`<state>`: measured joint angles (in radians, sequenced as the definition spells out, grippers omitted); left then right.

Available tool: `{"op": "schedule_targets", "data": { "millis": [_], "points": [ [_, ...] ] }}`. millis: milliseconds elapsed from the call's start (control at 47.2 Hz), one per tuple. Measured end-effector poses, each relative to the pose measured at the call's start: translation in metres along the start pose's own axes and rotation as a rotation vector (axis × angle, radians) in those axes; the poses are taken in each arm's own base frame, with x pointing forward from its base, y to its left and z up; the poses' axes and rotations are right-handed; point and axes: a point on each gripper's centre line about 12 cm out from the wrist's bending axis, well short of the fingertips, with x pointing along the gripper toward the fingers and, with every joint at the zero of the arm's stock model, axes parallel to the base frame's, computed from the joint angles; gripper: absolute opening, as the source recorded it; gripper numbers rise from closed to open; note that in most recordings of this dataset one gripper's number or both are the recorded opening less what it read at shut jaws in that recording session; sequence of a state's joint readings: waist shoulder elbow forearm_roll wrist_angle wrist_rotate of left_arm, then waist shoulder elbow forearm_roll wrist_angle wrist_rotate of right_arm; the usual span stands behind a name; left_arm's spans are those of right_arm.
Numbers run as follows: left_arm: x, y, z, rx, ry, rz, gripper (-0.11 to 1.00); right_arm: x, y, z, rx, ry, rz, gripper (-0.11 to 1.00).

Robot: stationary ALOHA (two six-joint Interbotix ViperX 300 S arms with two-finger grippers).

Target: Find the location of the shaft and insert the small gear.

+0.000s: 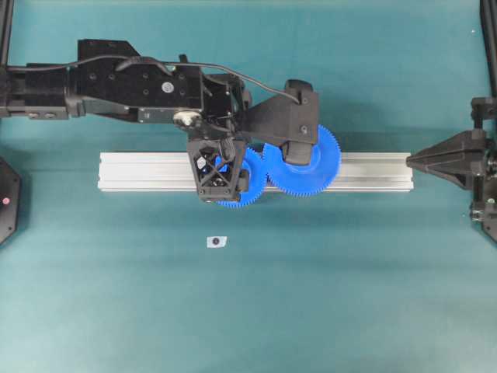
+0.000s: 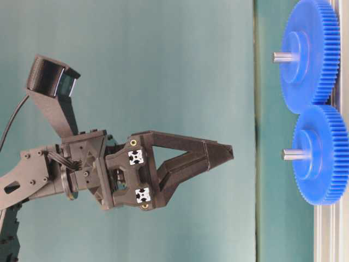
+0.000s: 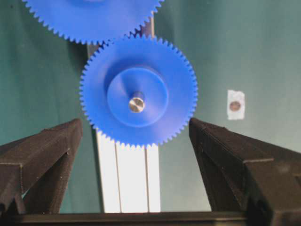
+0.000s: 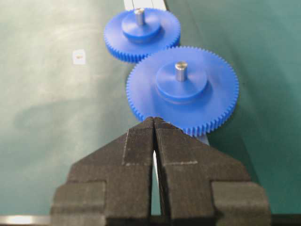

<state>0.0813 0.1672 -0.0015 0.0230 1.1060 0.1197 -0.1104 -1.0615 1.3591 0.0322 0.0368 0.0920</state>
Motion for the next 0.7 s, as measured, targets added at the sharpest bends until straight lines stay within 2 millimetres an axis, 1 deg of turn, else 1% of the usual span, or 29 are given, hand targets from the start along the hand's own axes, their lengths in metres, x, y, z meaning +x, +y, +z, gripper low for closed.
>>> {"op": "schedule_targets", "data": {
  "millis": [699],
  "points": [
    [-0.0007,-0.0009,-0.0002,-0.028,0.001,-0.002,0.89,0.0,0.0003,0.0,-0.001,0.0,0.001,0.0]
  ]
}}
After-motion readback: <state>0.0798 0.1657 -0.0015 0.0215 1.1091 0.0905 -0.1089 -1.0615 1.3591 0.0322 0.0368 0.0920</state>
